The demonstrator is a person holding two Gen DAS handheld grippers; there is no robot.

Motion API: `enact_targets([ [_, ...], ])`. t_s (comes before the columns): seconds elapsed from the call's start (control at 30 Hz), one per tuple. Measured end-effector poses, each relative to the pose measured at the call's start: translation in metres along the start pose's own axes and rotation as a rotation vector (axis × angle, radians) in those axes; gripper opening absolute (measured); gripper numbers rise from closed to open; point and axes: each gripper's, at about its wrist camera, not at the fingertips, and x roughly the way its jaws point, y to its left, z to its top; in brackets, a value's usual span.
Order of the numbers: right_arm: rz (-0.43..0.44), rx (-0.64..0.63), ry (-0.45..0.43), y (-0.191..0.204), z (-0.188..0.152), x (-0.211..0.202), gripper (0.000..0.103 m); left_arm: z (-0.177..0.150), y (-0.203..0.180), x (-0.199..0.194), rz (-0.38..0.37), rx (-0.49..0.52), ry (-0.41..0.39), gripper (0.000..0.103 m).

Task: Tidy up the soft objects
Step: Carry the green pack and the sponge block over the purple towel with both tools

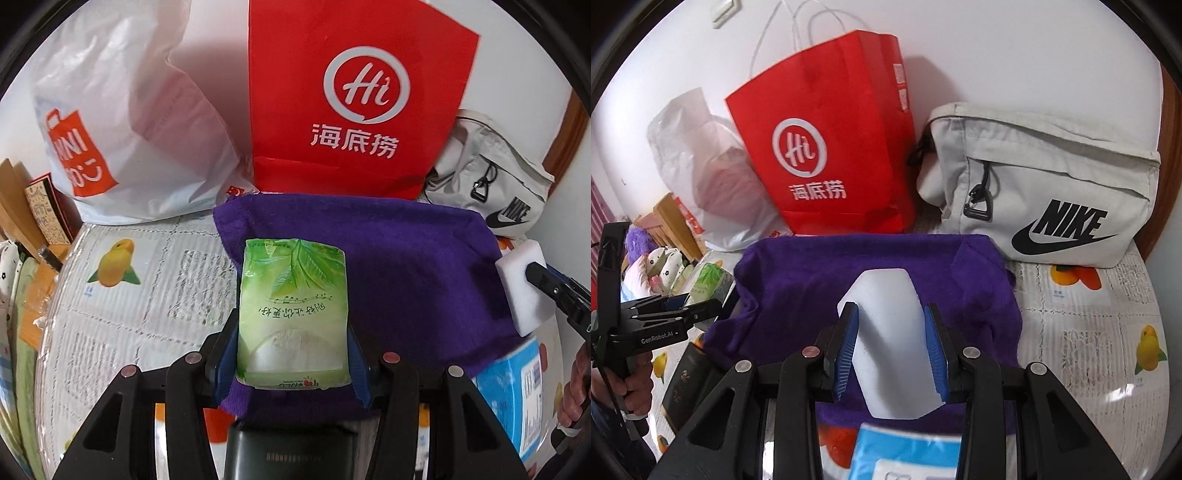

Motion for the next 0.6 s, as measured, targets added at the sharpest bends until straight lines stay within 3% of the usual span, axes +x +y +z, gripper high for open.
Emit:
enact_targets([
  [0.6, 0.033, -0.001, 0.147, -0.013, 0.001, 0.050, 0.037, 0.031, -0.014, 0.058, -0.024, -0.036, 0.086, 0.049],
])
